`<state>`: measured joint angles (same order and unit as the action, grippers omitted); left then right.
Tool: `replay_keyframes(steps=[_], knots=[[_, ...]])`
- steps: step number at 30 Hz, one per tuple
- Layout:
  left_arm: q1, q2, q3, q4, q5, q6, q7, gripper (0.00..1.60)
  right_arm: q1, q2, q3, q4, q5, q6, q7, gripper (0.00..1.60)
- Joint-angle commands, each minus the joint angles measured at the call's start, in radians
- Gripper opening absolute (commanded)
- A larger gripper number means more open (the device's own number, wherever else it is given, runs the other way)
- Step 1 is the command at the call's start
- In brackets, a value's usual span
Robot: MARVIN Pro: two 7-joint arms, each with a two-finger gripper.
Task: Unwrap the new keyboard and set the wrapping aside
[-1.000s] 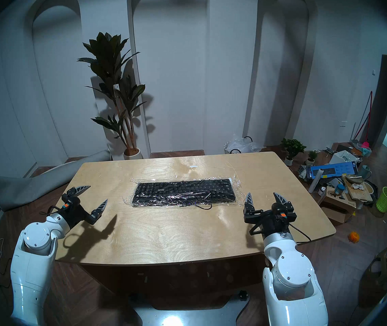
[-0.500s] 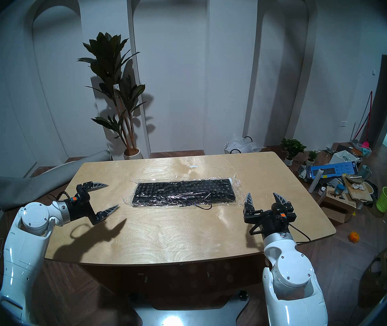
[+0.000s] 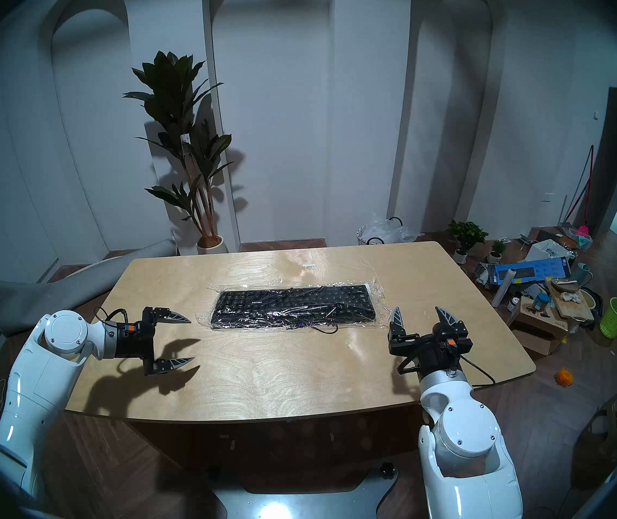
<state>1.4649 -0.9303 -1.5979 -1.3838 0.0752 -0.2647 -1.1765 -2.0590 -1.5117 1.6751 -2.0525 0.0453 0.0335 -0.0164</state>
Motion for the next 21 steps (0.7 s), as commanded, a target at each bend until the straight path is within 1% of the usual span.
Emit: replay_keyframes(steps=[1,2,4,6,7,9,11,12,13,15,16,19,20,21], knots=[[-0.114,-0.046,0.003,0.024,-0.053,0.029,0.005,1.60,0.005,0.001,0.000,-0.021,-0.001,-0.006,0.000,1.60],[-0.127,-0.051,0.008,0.036,-0.052,0.033,0.005,1.60,0.005,0.001,0.000,-0.021,-0.001,-0.006,0.000,1.60],[-0.131,-0.057,0.009,0.040,-0.053,0.034,0.009,1.60,0.005,0.001,0.000,-0.021,-0.001,-0.006,0.000,1.60],[-0.175,-0.075,0.024,0.081,-0.055,0.043,0.010,1.60,0.005,0.001,0.000,-0.021,-0.001,-0.006,0.000,1.60],[-0.165,-0.086,0.016,0.082,-0.062,0.044,0.025,1.60,0.005,0.001,0.000,-0.021,-0.001,-0.006,0.000,1.60],[-0.191,-0.094,0.026,0.118,-0.053,0.041,0.034,1.60,0.005,0.001,0.000,-0.021,-0.001,-0.006,0.000,1.60],[-0.197,-0.096,0.033,0.141,-0.043,0.033,0.044,1.60,0.005,0.001,0.000,-0.020,-0.001,-0.006,0.000,1.60],[-0.222,-0.096,0.047,0.169,-0.031,0.027,0.042,1.60,0.005,0.001,0.000,-0.020,-0.001,-0.006,0.000,1.60],[-0.215,-0.096,0.048,0.172,-0.028,0.023,0.047,1.60,0.005,0.001,0.000,-0.020,-0.001,-0.006,0.000,1.60],[-0.246,-0.101,0.065,0.209,-0.018,0.019,0.047,1.60,0.005,0.001,0.000,-0.021,-0.001,-0.006,0.000,1.60],[-0.246,-0.101,0.069,0.213,-0.015,0.014,0.047,1.60,0.005,0.001,0.000,-0.021,-0.001,-0.006,0.000,1.60],[-0.279,-0.105,0.096,0.255,0.007,-0.002,0.041,1.60,0.005,0.001,0.000,-0.021,-0.001,-0.006,0.000,1.60],[-0.304,-0.107,0.111,0.280,0.018,-0.006,0.034,1.60,0.005,0.001,0.000,-0.021,-0.001,-0.006,0.000,1.60],[-0.279,-0.108,0.105,0.265,0.019,-0.013,0.042,1.60,0.005,0.001,0.000,-0.021,-0.001,-0.006,0.000,1.60]])
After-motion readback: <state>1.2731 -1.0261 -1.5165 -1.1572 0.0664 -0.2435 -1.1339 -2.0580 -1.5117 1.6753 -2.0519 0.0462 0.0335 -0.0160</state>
